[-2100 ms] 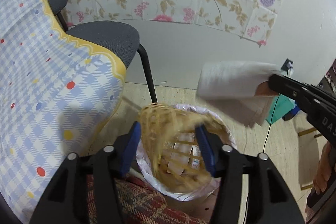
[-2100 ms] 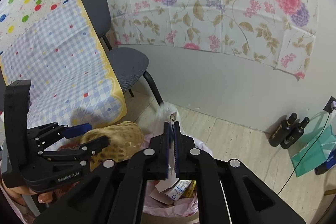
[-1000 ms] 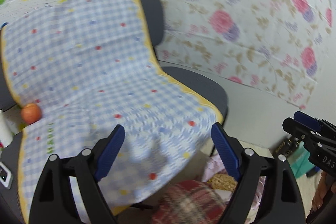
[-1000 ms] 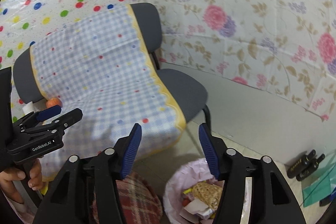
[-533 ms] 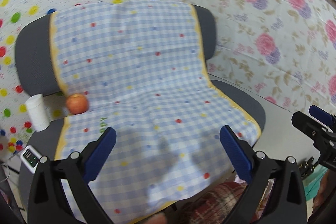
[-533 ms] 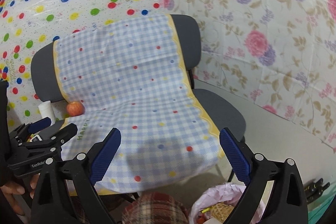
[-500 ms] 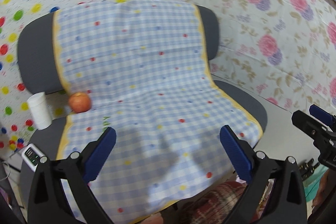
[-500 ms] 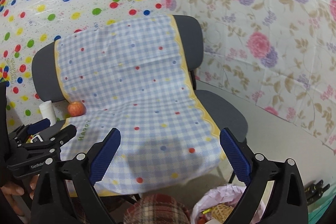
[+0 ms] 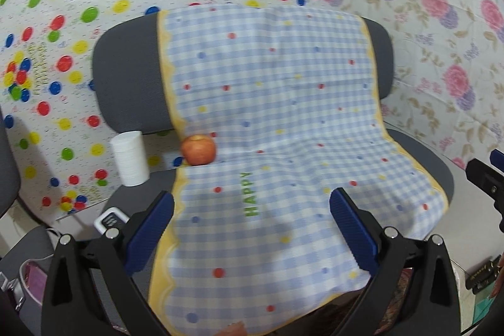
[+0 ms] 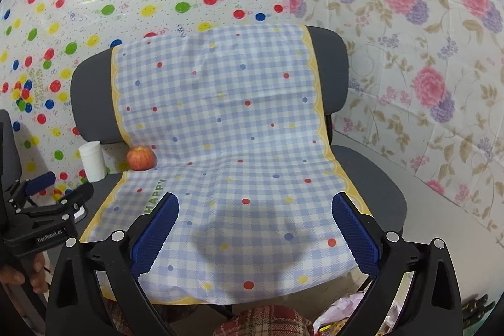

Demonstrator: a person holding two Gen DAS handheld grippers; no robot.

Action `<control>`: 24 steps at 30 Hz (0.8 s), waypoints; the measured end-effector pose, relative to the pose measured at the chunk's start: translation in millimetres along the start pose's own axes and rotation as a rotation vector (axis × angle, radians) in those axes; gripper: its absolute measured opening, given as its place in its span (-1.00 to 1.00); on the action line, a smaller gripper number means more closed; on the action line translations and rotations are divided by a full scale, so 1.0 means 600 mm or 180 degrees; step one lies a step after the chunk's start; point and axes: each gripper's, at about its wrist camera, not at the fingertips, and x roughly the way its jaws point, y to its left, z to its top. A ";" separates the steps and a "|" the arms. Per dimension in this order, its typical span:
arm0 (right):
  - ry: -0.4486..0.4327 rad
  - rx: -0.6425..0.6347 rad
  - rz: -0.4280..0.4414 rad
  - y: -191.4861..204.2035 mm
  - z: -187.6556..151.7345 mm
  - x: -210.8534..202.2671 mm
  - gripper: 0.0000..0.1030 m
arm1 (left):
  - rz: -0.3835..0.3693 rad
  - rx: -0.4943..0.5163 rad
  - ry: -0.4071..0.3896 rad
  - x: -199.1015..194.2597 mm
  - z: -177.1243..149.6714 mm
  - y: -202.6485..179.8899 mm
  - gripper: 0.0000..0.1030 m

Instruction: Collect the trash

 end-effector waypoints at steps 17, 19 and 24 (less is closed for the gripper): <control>0.0019 -0.0008 0.0070 0.019 -0.001 0.002 0.88 | 0.0107 -0.0117 0.0001 -0.004 0.004 0.031 0.87; 0.0030 0.0002 0.0060 0.018 -0.001 0.002 0.88 | 0.0091 -0.0126 0.0005 -0.003 0.005 0.031 0.87; 0.0032 -0.0001 0.0048 0.015 -0.002 0.003 0.88 | 0.0100 -0.0130 -0.0008 -0.002 0.005 0.027 0.87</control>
